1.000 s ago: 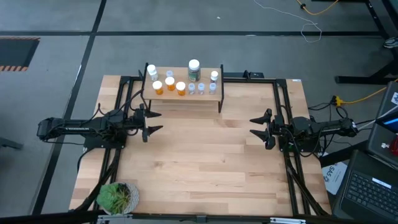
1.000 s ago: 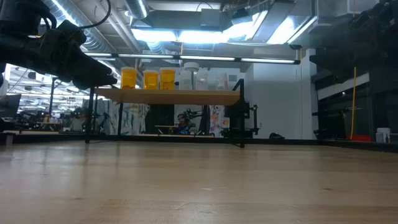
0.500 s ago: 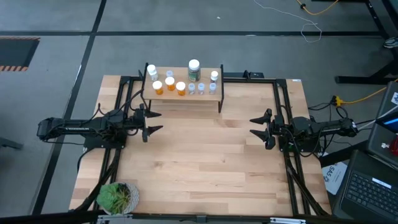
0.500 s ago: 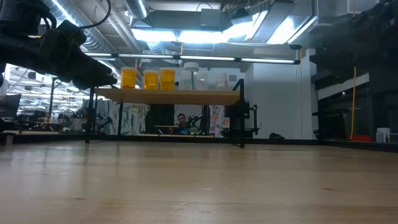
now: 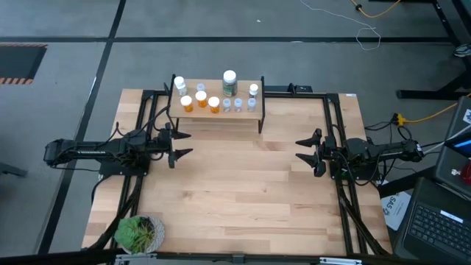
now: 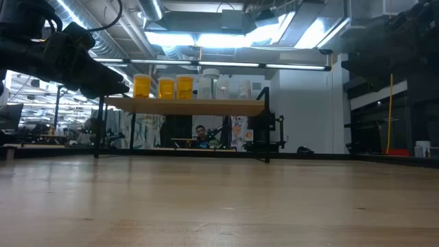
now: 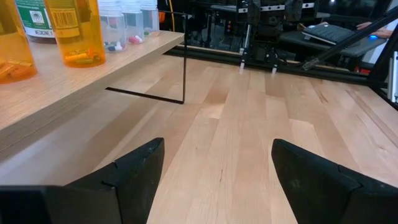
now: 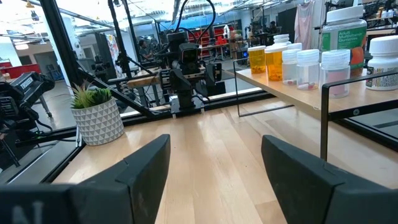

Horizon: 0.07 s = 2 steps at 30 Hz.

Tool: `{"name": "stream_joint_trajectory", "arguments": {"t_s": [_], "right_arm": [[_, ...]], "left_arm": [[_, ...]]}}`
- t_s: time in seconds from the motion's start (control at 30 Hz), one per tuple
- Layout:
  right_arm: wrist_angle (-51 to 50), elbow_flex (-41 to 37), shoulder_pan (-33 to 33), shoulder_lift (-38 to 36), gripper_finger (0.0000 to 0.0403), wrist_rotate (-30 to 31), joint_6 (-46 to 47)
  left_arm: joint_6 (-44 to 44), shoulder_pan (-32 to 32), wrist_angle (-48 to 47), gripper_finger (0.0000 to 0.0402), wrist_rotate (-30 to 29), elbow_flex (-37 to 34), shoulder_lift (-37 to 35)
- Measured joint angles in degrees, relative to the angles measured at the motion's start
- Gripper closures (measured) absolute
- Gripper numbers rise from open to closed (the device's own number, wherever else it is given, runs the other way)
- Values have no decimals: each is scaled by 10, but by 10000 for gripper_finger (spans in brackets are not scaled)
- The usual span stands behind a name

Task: Pick and place medicine bottles onto shelf by color
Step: Return to Home Position

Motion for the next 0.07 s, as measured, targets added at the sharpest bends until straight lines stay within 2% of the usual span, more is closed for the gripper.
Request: {"name": "stream_joint_trajectory", "arguments": {"t_s": [0.07], "right_arm": [[0, 0, 0, 0, 148, 0, 0]], "left_arm": [[0, 0, 0, 109, 0, 0, 0]]}}
